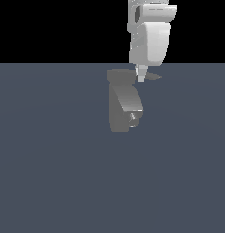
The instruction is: Turn on the faucet by rotating a designated handle.
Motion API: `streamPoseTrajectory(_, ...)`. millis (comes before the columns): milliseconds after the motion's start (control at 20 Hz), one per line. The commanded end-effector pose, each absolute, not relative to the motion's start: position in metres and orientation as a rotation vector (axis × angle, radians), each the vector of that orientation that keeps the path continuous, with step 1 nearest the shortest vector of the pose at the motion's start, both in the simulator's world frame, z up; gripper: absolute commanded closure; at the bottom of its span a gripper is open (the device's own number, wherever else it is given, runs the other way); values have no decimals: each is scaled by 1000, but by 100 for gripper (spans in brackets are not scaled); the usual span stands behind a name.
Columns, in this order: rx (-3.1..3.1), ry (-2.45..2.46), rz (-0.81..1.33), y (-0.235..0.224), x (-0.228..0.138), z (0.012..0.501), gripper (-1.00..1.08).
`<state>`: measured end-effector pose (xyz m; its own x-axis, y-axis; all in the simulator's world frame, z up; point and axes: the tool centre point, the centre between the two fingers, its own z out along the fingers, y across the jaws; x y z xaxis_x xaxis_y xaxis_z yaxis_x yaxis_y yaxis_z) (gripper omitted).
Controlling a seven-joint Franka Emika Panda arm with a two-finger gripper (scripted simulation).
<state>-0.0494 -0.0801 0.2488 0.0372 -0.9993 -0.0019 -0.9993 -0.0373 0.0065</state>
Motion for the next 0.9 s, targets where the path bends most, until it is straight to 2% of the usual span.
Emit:
streamPoseTrajectory(0, 2258, -2185, -1, -91, -40, 249, 108)
streamPoseTrajectory(850, 2240, -2203, 0, -147, 1, 249, 108)
